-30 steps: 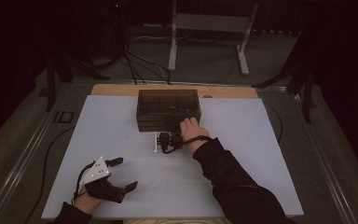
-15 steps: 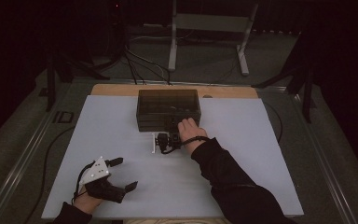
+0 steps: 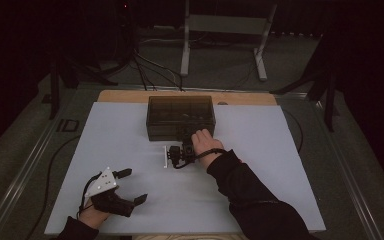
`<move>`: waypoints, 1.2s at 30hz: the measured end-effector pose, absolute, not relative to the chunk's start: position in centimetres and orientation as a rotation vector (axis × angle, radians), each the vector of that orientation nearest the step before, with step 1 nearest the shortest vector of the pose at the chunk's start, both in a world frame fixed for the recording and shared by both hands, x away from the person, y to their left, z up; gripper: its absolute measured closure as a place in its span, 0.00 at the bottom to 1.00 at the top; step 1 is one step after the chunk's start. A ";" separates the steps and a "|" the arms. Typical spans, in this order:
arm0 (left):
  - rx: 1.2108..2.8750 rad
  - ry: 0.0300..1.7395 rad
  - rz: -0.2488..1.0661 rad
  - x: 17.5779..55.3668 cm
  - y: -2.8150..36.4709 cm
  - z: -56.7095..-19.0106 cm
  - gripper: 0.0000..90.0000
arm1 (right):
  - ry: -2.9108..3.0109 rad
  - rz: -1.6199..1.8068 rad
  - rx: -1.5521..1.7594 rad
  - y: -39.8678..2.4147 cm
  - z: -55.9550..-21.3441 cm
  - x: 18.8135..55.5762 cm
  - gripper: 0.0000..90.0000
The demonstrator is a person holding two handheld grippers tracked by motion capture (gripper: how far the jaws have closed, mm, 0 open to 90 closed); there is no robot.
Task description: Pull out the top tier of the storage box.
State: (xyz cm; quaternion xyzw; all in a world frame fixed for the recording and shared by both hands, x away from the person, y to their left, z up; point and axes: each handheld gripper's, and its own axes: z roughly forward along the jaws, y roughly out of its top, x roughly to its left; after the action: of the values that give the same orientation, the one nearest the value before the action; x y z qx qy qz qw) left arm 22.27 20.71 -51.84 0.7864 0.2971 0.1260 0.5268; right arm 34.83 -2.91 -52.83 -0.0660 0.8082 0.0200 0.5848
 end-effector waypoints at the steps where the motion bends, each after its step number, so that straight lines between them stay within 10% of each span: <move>1: 1.879 0.710 0.301 22.3 20.7 -51.8 0.00 | 1.887 0.050 -0.155 -3.0 -52.8 34.5 0.90; 36: 1.891 0.706 0.309 22.2 20.6 -51.8 0.00 | 1.883 0.060 -0.198 -3.4 -53.0 33.3 0.89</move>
State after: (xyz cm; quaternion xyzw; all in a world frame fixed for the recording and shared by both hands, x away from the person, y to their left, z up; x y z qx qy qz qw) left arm 22.21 20.61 -51.82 0.7895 0.2947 0.1291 0.5227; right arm 33.34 -3.43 -53.00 -0.0848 0.8070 0.0255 0.5839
